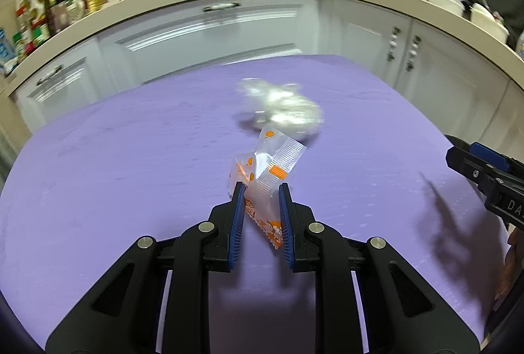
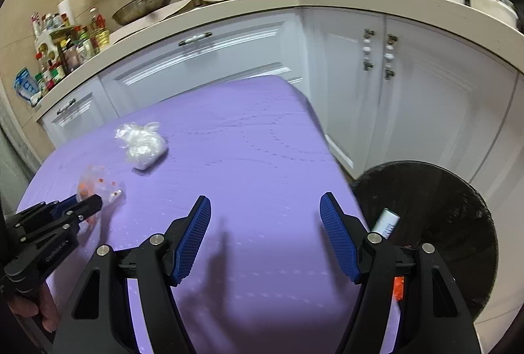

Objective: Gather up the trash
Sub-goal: 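Move the right gripper to the clear bag of white items and grasp it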

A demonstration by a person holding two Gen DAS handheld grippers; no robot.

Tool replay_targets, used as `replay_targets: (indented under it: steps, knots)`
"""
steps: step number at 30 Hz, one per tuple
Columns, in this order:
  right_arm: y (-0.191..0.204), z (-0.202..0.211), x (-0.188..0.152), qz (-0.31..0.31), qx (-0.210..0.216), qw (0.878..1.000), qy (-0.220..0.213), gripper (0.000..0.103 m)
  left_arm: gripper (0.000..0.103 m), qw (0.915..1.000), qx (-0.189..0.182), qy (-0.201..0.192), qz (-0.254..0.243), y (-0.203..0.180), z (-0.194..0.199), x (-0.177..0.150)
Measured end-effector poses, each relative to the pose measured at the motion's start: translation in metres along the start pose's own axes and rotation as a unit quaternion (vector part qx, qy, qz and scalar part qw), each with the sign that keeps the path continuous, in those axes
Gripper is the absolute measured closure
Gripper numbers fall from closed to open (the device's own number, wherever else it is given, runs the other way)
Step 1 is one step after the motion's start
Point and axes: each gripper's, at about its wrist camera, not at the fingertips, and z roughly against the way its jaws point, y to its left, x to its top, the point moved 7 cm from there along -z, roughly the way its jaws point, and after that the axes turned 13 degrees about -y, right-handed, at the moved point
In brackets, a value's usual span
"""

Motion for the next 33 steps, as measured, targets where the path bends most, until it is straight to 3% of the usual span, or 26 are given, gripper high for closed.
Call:
replay_targets:
  steps: [15,26,33]
  knots:
    - [0.086,-0.046,0.018,0.034,0.058,0.998,0.011,0.035,0.083,0.9934,0.103,-0.012,0.05,0.123,0.021,0.0]
    - [0.127,-0.081,0.02,0.055,0.066,0.996,0.036,0.031,0.083,0.989,0.126,-0.01,0.076,0.168,0.024,-0.008]
    - [0.132,-0.1,0.016,0.064,0.055,0.995,0.061,0.031,0.083,0.9872,0.134,-0.005,0.087,0.184,0.023,-0.013]
